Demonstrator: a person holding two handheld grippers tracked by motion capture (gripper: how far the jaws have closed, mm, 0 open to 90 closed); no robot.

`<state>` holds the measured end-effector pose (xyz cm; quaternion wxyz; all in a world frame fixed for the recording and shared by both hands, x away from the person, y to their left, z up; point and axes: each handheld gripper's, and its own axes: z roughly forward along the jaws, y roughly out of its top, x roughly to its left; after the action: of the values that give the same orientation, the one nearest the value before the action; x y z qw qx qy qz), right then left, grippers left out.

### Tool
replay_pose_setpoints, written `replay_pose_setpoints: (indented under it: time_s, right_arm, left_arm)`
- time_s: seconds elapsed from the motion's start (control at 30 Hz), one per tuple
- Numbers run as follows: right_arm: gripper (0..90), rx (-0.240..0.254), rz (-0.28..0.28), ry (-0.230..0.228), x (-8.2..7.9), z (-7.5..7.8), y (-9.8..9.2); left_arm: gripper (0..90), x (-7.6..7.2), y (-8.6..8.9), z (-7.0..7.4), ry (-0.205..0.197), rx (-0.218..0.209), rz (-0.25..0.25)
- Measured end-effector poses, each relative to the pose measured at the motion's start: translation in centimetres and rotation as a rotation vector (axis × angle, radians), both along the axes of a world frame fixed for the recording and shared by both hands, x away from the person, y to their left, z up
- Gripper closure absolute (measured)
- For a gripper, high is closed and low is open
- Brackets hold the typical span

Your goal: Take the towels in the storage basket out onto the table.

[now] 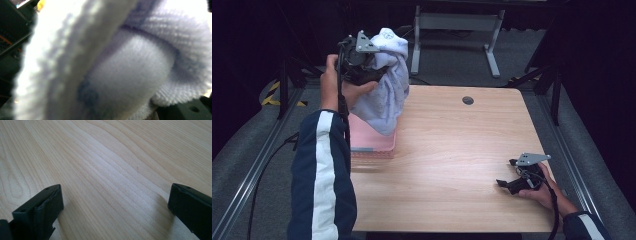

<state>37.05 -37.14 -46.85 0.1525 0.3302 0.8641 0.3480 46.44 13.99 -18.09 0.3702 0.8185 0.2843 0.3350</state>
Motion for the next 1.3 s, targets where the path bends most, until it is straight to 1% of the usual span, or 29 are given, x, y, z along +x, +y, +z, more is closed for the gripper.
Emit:
replay_pose_setpoints:
  time_s: [0.1, 0.13, 0.2, 0.23, 0.27, 0.33, 0.37, 0.47, 0.5, 0.53, 0.6, 0.63, 0.67, 0.73, 0.77, 0.8, 0.83, 0.87, 0.9, 0.93, 1.0, 1.07, 1.1, 1.13, 1.17, 1.2, 1.23, 1.27, 1.3]
  right_arm:
    - [0.0, -0.001, 0.000, -0.001, 0.0, 0.0, 0.0]
    - [0.0, -0.001, 0.000, -0.001, 0.0, 0.0, 0.0]
    - [0.0, -0.001, 0.000, -0.001, 0.0, 0.0, 0.0]
    - [0.0, -0.001, -0.001, 0.000, 0.0, 0.0, 0.0]
    - [0.0, -0.001, -0.001, -0.001, 0.0, 0.0, 0.0]
    - [0.0, 0.000, -0.003, -0.002, 0.0, 0.0, 0.0]
    - [0.0, 0.000, -0.003, -0.001, 0.0, 0.0, 0.0]
    - [0.0, 0.000, -0.003, -0.002, 0.0, 0.0, 0.0]
    - [0.0, 0.000, -0.003, -0.002, 0.0, 0.0, 0.0]
    - [0.0, 0.000, -0.003, -0.002, 0.0, 0.0, 0.0]
    - [0.0, 0.001, -0.004, -0.003, 0.0, 0.0, 0.0]
    - [0.0, 0.001, -0.003, -0.003, 0.0, 0.0, 0.0]
    - [0.0, 0.001, -0.004, -0.003, 0.0, 0.0, 0.0]
    - [0.0, 0.003, -0.002, -0.004, 0.0, 0.0, 0.0]
    - [0.0, 0.003, -0.002, -0.004, 0.0, 0.0, 0.0]
    - [0.0, 0.003, -0.002, -0.003, -0.1, 0.0, 0.0]
    - [0.0, 0.002, -0.001, -0.002, -0.1, 0.0, 0.0]
    - [0.0, 0.002, 0.000, -0.002, -0.1, 0.0, 0.0]
    - [0.0, 0.002, 0.000, -0.002, -0.1, 0.0, 0.0]
    - [0.0, 0.002, 0.001, -0.002, -0.1, 0.0, 0.0]
    - [0.0, 0.002, 0.002, -0.002, -0.1, 0.0, -0.1]
    - [0.0, 0.003, 0.002, -0.004, -0.1, 0.0, -0.1]
    - [0.0, 0.003, 0.002, -0.004, -0.1, 0.0, -0.1]
    - [0.0, 0.004, 0.001, -0.003, -0.1, 0.0, -0.1]
    - [0.0, 0.004, 0.001, 0.000, -0.1, 0.0, -0.1]
    - [0.0, 0.003, 0.001, 0.001, -0.1, 0.0, -0.1]
    - [0.0, 0.003, 0.001, 0.001, -0.1, 0.0, -0.1]
    - [0.0, 0.003, 0.001, 0.001, -0.1, 0.0, -0.1]
    - [0.0, 0.002, 0.002, 0.000, -0.1, 0.0, -0.1]
  left_arm:
    - [56.2, -0.1, -1.0, 0.4, 0.001, -0.016, -0.032]
    - [56.2, -0.2, -1.7, 0.6, -0.005, -0.024, -0.050]
    - [56.1, -0.3, -2.8, 0.6, 0.003, -0.039, -0.096]
    - [56.1, -0.3, -3.6, 0.2, 0.011, -0.061, -0.119]
    - [56.0, -0.3, -4.1, 0.0, 0.013, -0.060, -0.135]
    - [56.0, -0.2, -5.6, -1.0, 0.030, -0.069, -0.175]
    - [55.9, -0.1, -6.4, -1.5, 0.038, -0.067, -0.197]
    - [55.8, 0.0, -9.0, -3.3, 0.073, -0.065, -0.260]
    - [55.8, 0.1, -9.9, -4.0, 0.088, -0.077, -0.287]
    - [55.8, 0.1, -11.1, -4.7, 0.103, -0.074, -0.315]
    - [55.7, 0.0, -12.7, -5.8, 0.118, -0.072, -0.359]
    - [55.6, 0.0, -13.7, -6.6, 0.124, -0.071, -0.386]
    - [55.6, 0.0, -14.3, -7.0, 0.134, -0.068, -0.399]
    - [55.4, 0.0, -15.9, -8.9, 0.173, -0.082, -0.429]
    - [55.4, 0.0, -15.9, -8.9, 0.173, -0.082, -0.429]
    - [55.4, 0.0, -16.8, -10.1, 0.195, -0.084, -0.453]
    - [55.3, 0.0, -17.4, -11.0, 0.207, -0.061, -0.461]
    - [55.0, -0.3, -18.7, -13.0, 0.248, -0.057, -0.488]
    - [54.6, -0.3, -18.7, -13.0, 0.248, -0.057, -0.488]
    - [54.6, -0.4, -19.0, -13.7, 0.262, -0.053, -0.499]
    - [53.8, -0.8, -19.9, -15.8, 0.304, -0.030, -0.521]
    - [51.2, -1.3, -20.4, -17.6, 0.345, -0.024, -0.533]
    - [49.2, -1.5, -20.6, -18.5, 0.373, -0.027, -0.545]
    - [47.1, -1.8, -20.7, -19.4, 0.393, -0.006, -0.553]
    - [44.1, -2.2, -20.8, -20.2, 0.400, 0.021, -0.550]
    - [40.5, -2.7, -20.8, -21.1, 0.428, 0.031, -0.554]
    - [36.4, -3.2, -20.7, -21.8, 0.451, 0.039, -0.567]
    - [31.8, -3.8, -20.4, -22.4, 0.468, 0.059, -0.580]
    - [28.1, -4.2, -20.2, -22.6, 0.470, 0.071, -0.577]
